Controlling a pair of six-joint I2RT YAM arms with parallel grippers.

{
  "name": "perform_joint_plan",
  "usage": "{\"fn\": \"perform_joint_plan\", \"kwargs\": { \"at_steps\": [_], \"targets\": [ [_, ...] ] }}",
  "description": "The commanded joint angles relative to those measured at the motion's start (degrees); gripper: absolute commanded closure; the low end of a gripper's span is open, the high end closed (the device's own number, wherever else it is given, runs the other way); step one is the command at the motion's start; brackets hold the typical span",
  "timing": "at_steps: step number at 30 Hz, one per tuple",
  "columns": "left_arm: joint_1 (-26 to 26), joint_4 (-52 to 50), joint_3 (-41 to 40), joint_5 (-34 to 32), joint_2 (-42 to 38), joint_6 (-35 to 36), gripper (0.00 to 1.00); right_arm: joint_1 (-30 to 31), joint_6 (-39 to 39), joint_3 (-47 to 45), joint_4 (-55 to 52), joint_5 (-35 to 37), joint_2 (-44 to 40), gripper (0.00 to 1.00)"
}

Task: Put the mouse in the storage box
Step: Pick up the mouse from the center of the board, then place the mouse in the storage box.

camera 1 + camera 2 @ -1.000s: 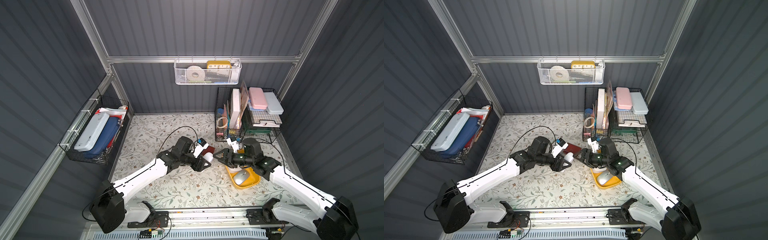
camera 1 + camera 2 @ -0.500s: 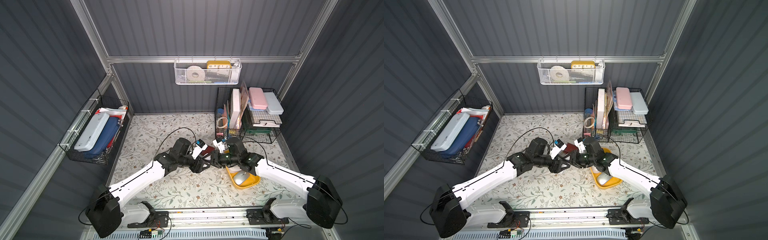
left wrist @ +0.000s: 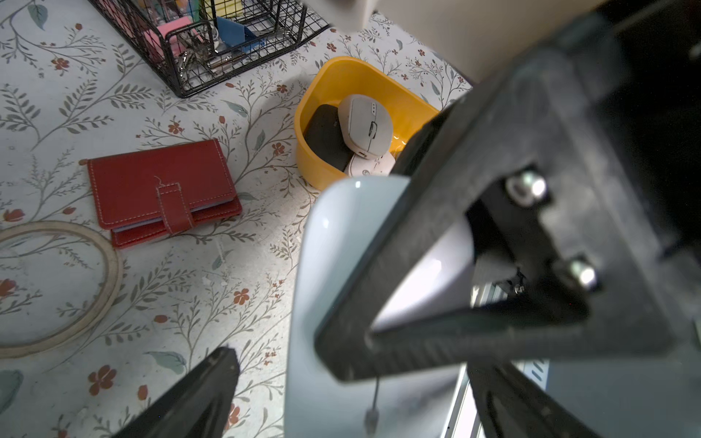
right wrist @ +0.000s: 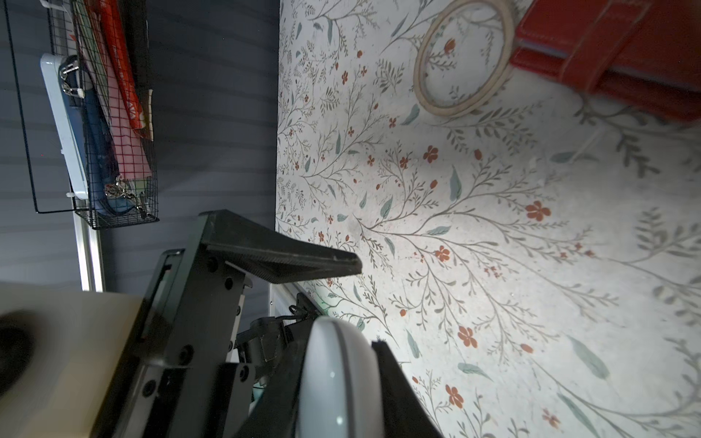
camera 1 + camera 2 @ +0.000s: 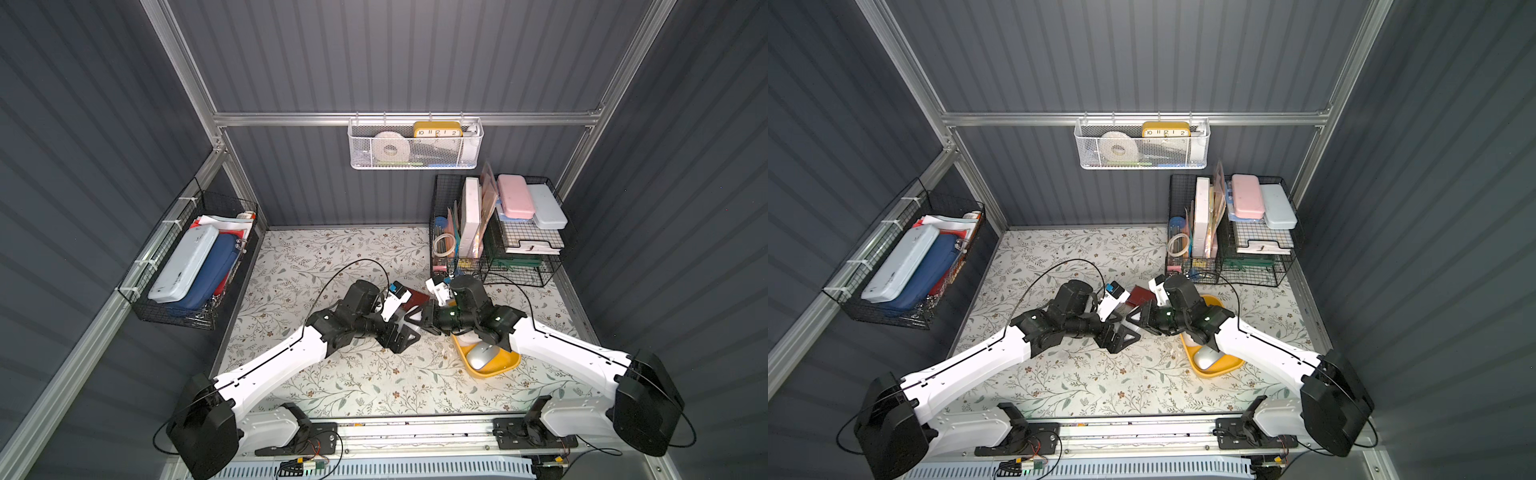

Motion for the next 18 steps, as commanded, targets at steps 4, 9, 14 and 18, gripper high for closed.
{"fn": "perform_joint_plan", "kwargs": {
  "at_steps": [4,9,14,18],
  "targets": [
    [0.0,0.4,-4.5,-3.9,-6.4,-2.4,0.01,-12.9,-6.0,-4.1,-5.5,3.8,-9.1,0.78],
    [0.0,1.3,-7.6,-7.6,-9.4,-5.5,0.01,-25.2,-9.6,-10.4,-8.5,4.2,-17.0,0.78],
    [0.0,1.3,-9.8,-10.7,-11.1,-7.4,0.01,-32.6,-14.2,-13.5,-13.3,4.9,-21.5,0.79],
    [0.1,0.4,-10.5,-12.7,-11.8,-8.8,0.01,-35.5,-15.5,-16.9,-14.3,5.2,-22.8,0.79]
  ]
}}
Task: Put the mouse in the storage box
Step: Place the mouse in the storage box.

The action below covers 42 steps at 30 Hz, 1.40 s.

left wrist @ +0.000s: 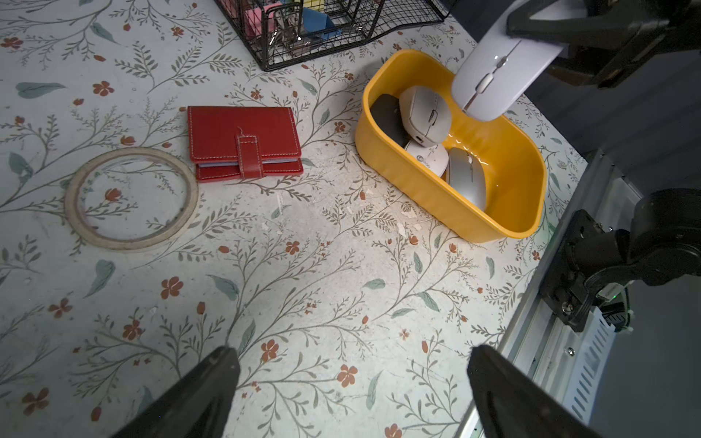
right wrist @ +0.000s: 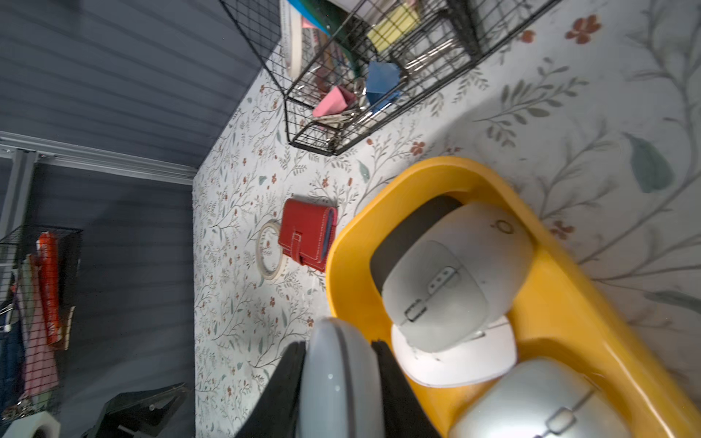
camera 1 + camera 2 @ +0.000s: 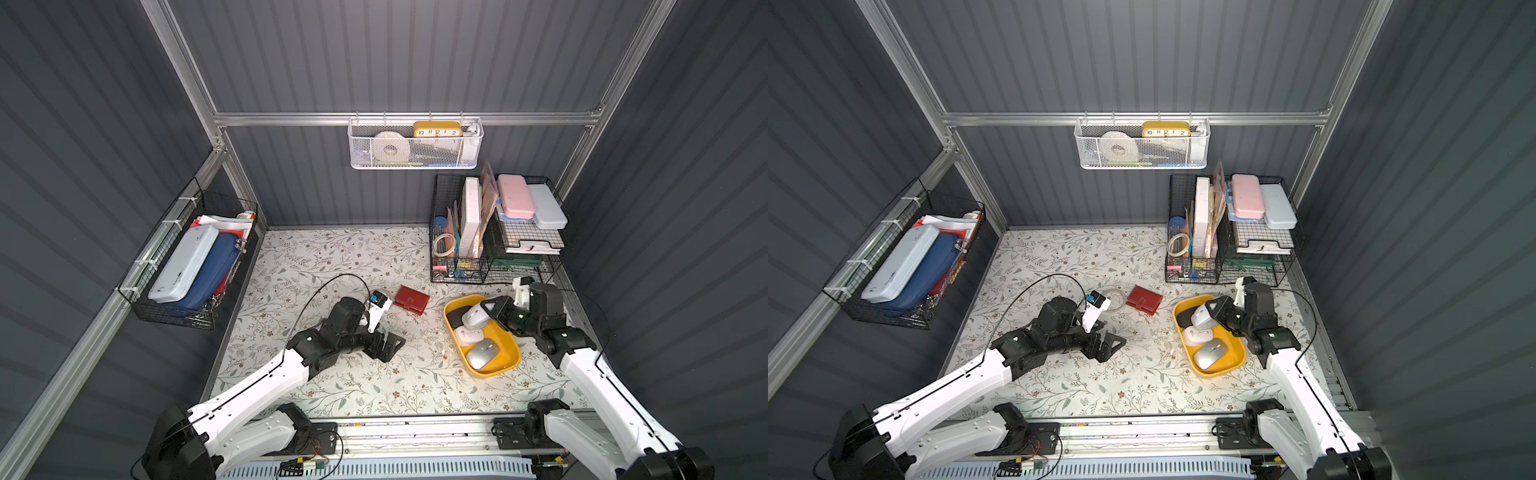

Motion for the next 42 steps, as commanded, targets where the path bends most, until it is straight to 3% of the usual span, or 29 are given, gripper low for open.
{"fn": "perform_joint_plan", "kwargs": {
  "at_steps": [1,10,19,30,42],
  "targets": [
    [0.0,-0.4,-0.7,-2.3,-1.2,-2.3,0.01,-1.4,-2.9,-2.8,-1.4,0.0,-1.0,0.79],
    [0.1,-0.1,-0.8,-2.4,-0.4,-2.8,0.01,-1.5,-4.0,-7.1,-1.2,-5.8,-0.4,0.78],
    [0.0,-2.0,-1.1,-3.3,-1.9,-3.1,0.0,-1.5,-3.7,-10.7,-1.1,-4.7,-3.6,0.75],
    [0.0,-2.0,-2.5,-3.7,-3.0,-3.6,0.01,-1.4,-4.8,-10.8,-3.8,-0.5,-4.0,0.43],
    [0.1,-2.8,-1.8,-6.7,-2.2,-4.2,0.01,-1.5,-5.3,-7.8,-9.8,10.3,-8.7,0.31]
  ]
}}
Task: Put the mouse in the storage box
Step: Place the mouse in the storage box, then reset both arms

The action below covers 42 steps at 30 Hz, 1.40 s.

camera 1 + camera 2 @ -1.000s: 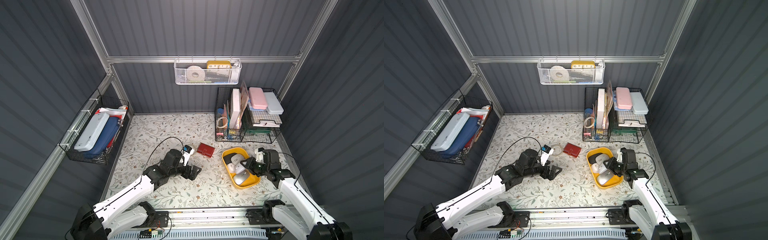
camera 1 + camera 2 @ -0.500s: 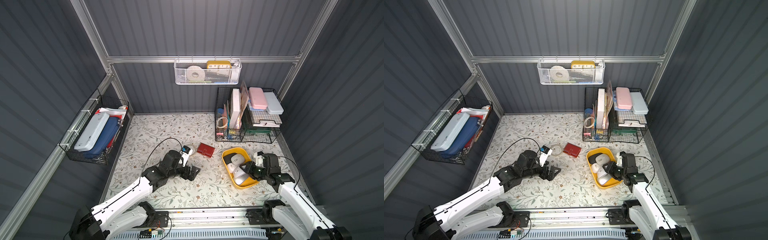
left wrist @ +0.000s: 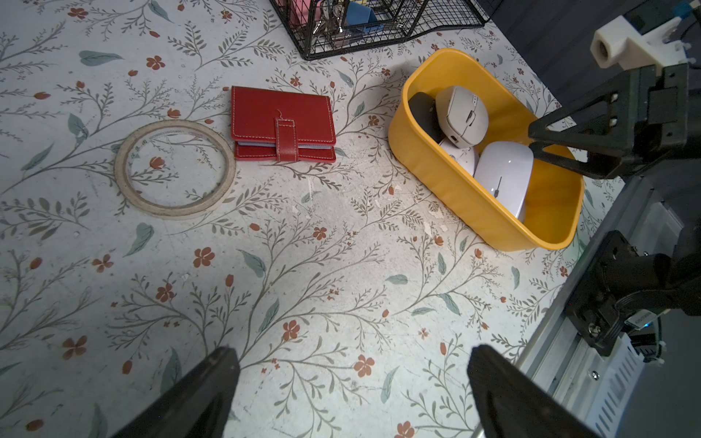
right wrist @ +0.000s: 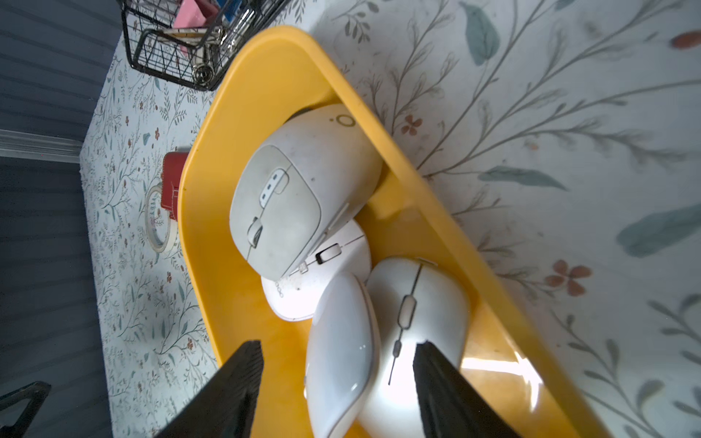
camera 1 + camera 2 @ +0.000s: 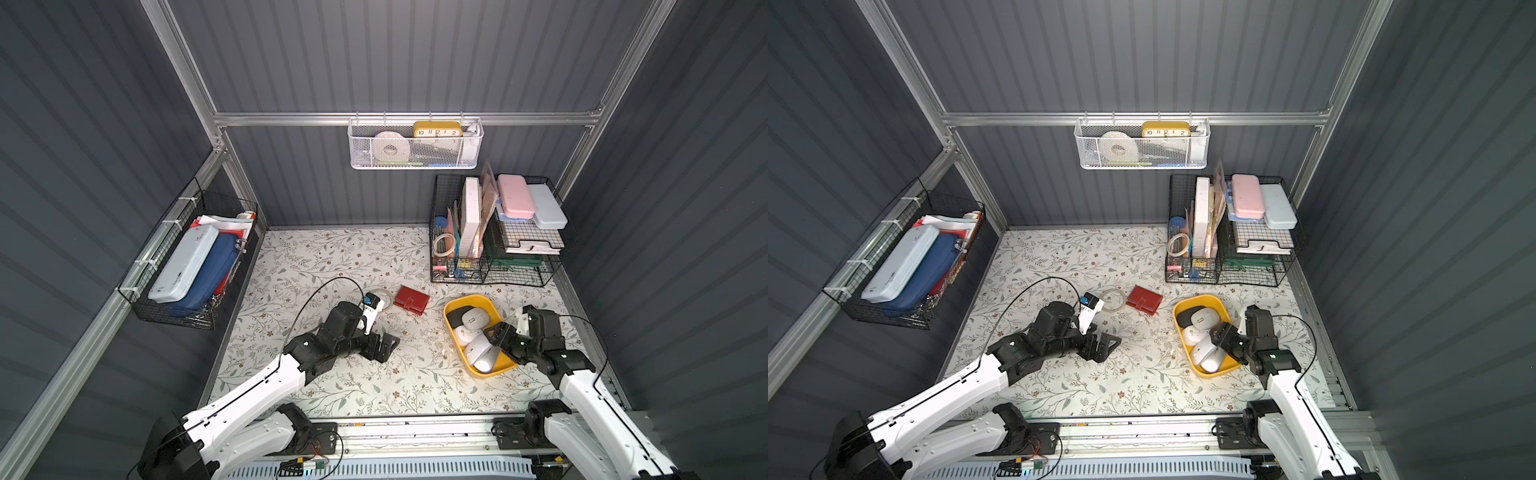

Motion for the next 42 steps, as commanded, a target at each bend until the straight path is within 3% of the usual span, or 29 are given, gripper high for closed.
{"fn": "perform_joint_plan", "kwargs": {
  "at_steps": [1,4,10,19,26,32,37,42],
  "targets": [
    [0.1,-1.9,-0.1,-2.9,-0.2,-1.2,0.01,-0.1,-0.4,2.1,-1.3,5.2,-1.0,0.31],
    [0.1,-2.7,-0.7,-6.8,-0.9,-2.4,0.0,0.0,-0.8,3.5,-1.3,7.1,-1.6,0.3],
    [0.1,-5.8,-1.4,-21.4,-2.7,-5.0,0.01,-0.1,-2.5,7.3,-0.6,11.3,-1.8,0.29],
    [2.4,-3.8,-3.9,-37.9,-8.3,-3.7,0.0,-0.1,-6.1,8.4,8.3,20.5,-2.3,0.26],
    [12.9,2.0,-6.2,-37.0,-4.6,-2.0,0.01,0.1,-12.3,4.7,19.3,29.2,-1.7,0.24],
    [16.8,16.6,-11.4,-42.0,0.8,5.7,0.01,0.5,-18.8,-2.4,33.5,37.1,0.7,0.24],
    [22.9,29.8,-15.3,-36.9,6.0,12.2,0.01,0.7,-23.0,-1.8,39.3,40.1,6.9,0.24],
    [31.4,46.5,-19.2,-24.8,15.0,12.8,0.01,0.9,-25.2,-6.5,57.7,45.0,19.1,0.24]
  ]
}}
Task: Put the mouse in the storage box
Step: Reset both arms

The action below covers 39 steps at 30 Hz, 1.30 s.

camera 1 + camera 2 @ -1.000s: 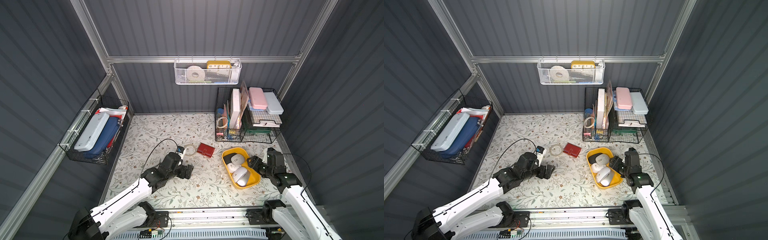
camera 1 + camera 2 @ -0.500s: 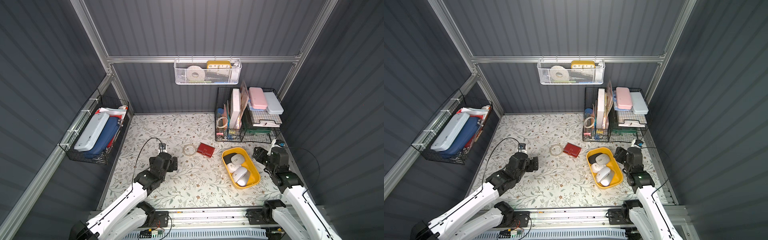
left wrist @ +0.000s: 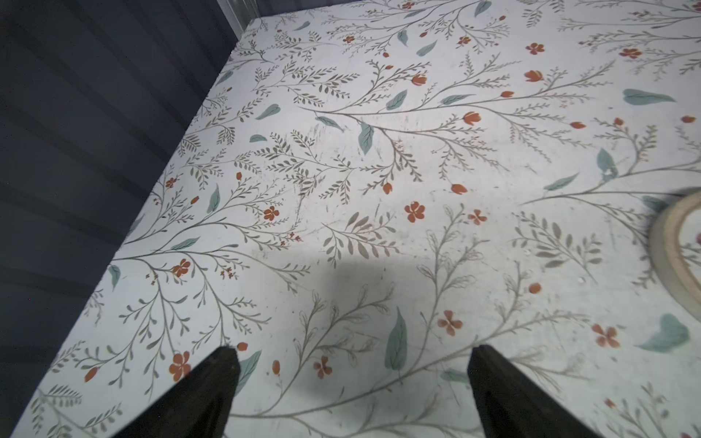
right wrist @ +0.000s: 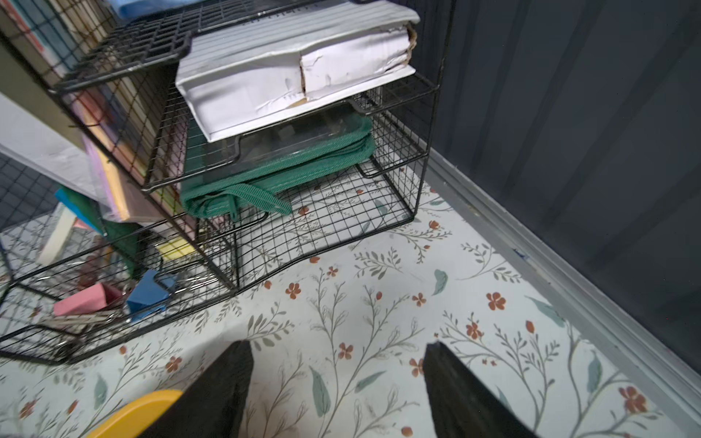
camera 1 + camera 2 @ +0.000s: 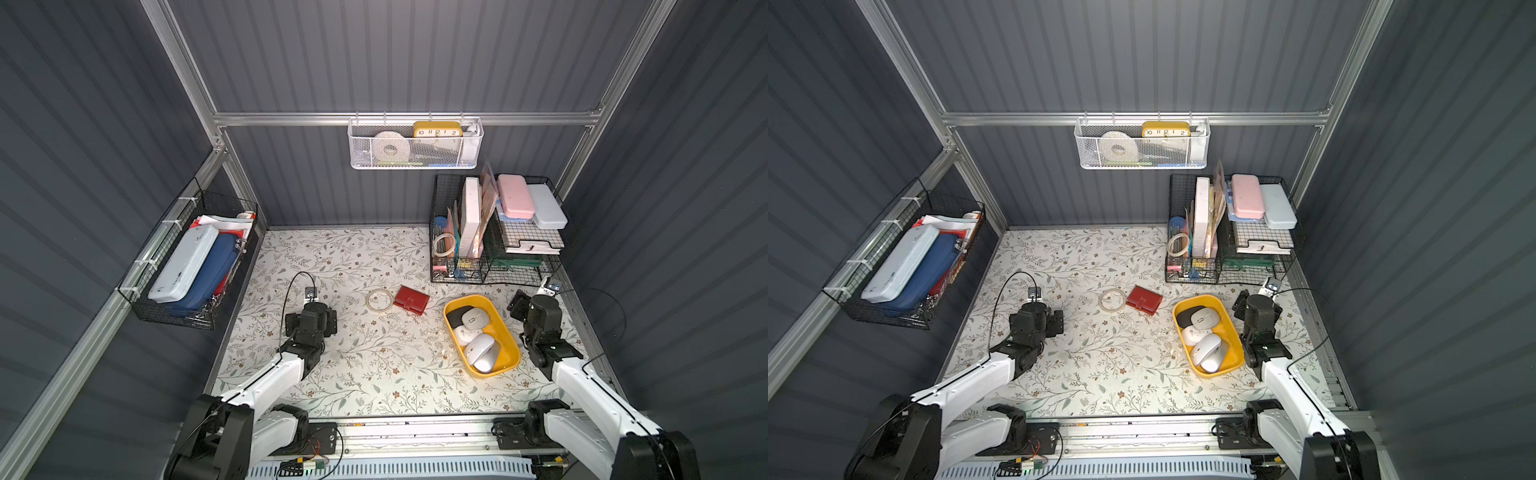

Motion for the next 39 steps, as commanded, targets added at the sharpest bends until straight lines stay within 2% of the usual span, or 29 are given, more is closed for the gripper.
{"fn": "perform_joint_plan", "kwargs": {
  "at_steps": [1,2,3,5,7,10,12,13,14,16,17,18,19,21,22,23,28,39],
  "targets": [
    [3.6,16.6,-1.6,9.2,6.6,3.5,0.01,1.0,-4.2,-2.5,16.0,6.0,6.5,0.24],
    [3.7,12.8,0.8,10.6,8.6,4.3,0.01,1.5,-5.5,-1.8,16.3,5.5,7.3,0.24],
    [3.7,16.1,0.8,10.7,10.6,5.8,0.01,1.6,-5.9,-1.9,18.7,5.0,8.0,0.24],
    [4.3,20.7,1.4,12.9,13.5,7.4,0.0,1.6,-8.7,-3.7,31.1,5.5,13.8,0.23],
    [5.4,24.7,2.6,14.7,17.0,8.5,0.01,2.4,-12.9,-2.6,34.1,6.5,17.2,0.23],
    [8.7,30.9,4.0,21.7,23.0,8.4,0.01,1.7,-15.1,-3.7,48.0,4.0,26.7,0.22],
    [10.6,37.5,3.4,23.9,28.7,7.1,0.01,2.2,-18.3,-4.7,54.2,-1.0,30.2,0.23],
    [11.5,42.7,3.0,24.7,30.5,8.7,0.01,2.0,-17.5,-5.4,53.0,-1.9,30.4,0.22],
    [11.5,39.3,4.0,27.4,28.3,7.3,0.01,1.8,-18.3,-5.4,53.4,-4.5,30.7,0.21],
    [11.7,44.4,3.3,26.7,29.9,7.0,0.01,1.5,-18.1,-2.3,49.5,-4.1,31.9,0.21],
    [11.8,39.1,4.9,26.4,29.0,6.4,0.01,0.3,-16.8,0.2,46.2,-3.9,32.6,0.21],
    [12.7,36.1,6.4,26.8,29.1,5.3,0.01,-1.7,-15.1,1.1,43.6,-6.6,32.1,0.21],
    [14.5,37.6,6.8,28.8,30.1,3.8,0.0,-3.8,-13.4,1.8,39.4,-10.1,30.7,0.2],
    [15.1,34.7,7.3,28.4,29.5,3.4,0.01,-4.4,-12.3,2.9,33.2,-11.8,28.5,0.13],
    [15.1,36.2,7.0,28.6,29.9,3.4,0.01,-4.5,-12.2,2.8,34.0,-12.0,28.6,0.05],
    [15.1,35.4,7.0,28.5,29.6,3.4,0.01,-4.4,-12.6,2.2,36.5,-12.2,29.3,0.01],
    [15.1,35.5,6.8,28.4,29.3,3.4,0.01,-4.3,-13.2,0.7,41.9,-12.0,30.8,0.01],
    [15.1,35.3,7.0,28.4,29.3,3.4,0.01,-4.3,-13.3,0.9,41.3,-12.0,30.6,0.01]
  ]
}}
